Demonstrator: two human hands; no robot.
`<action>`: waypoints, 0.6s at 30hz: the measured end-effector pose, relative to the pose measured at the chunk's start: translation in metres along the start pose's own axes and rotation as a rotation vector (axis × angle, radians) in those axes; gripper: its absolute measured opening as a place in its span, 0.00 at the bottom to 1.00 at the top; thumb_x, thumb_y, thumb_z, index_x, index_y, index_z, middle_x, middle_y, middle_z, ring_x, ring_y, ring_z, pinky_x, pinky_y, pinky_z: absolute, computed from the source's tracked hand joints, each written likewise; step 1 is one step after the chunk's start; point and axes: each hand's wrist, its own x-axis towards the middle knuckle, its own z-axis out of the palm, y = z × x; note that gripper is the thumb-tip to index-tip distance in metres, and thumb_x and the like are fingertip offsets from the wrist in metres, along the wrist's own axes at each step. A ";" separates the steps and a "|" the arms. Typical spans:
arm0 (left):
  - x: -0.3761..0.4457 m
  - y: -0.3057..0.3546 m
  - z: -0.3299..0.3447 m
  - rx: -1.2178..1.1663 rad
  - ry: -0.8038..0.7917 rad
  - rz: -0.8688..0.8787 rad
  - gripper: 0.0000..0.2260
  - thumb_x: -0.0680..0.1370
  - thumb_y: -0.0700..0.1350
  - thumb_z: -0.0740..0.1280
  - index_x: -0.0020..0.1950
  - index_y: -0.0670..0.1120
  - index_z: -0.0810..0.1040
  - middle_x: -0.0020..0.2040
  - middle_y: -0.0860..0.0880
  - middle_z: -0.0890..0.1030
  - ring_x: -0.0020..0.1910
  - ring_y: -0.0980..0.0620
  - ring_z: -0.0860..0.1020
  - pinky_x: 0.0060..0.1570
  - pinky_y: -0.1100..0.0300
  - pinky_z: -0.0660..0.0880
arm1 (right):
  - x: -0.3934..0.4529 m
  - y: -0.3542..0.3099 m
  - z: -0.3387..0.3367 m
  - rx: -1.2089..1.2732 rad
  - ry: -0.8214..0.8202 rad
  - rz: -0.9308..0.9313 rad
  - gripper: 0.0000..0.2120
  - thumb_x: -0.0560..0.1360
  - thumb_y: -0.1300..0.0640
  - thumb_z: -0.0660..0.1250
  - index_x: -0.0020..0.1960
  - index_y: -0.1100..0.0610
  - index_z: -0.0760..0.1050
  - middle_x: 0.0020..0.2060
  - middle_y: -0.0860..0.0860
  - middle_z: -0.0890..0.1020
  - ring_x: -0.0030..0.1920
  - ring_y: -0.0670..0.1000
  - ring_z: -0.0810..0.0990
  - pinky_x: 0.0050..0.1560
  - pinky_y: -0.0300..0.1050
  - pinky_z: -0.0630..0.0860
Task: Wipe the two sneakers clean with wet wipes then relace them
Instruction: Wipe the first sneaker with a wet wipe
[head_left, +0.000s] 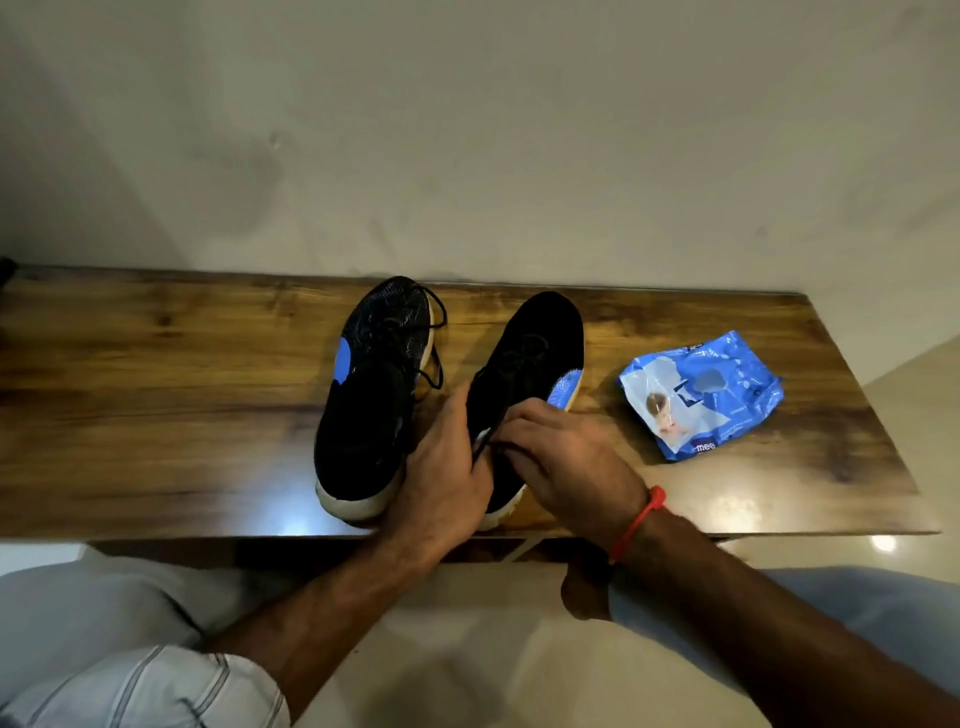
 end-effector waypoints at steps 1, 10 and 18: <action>0.000 -0.001 0.001 0.000 0.004 -0.003 0.29 0.83 0.43 0.62 0.81 0.55 0.56 0.73 0.51 0.72 0.71 0.53 0.71 0.69 0.56 0.72 | 0.003 0.006 -0.002 -0.028 0.008 -0.003 0.08 0.74 0.67 0.68 0.52 0.62 0.82 0.48 0.56 0.82 0.49 0.49 0.79 0.57 0.27 0.66; 0.009 -0.002 0.003 0.020 0.005 0.042 0.28 0.83 0.39 0.62 0.82 0.50 0.58 0.71 0.48 0.75 0.69 0.52 0.75 0.66 0.61 0.74 | 0.027 0.042 -0.024 0.082 0.333 0.362 0.05 0.76 0.60 0.70 0.50 0.54 0.83 0.46 0.49 0.84 0.47 0.43 0.79 0.48 0.29 0.71; 0.014 -0.008 -0.001 0.036 -0.067 0.117 0.24 0.81 0.36 0.62 0.77 0.50 0.69 0.66 0.53 0.78 0.66 0.58 0.75 0.65 0.64 0.74 | 0.010 0.042 -0.020 0.010 0.107 0.193 0.10 0.78 0.58 0.67 0.55 0.58 0.83 0.50 0.52 0.82 0.52 0.46 0.79 0.58 0.37 0.72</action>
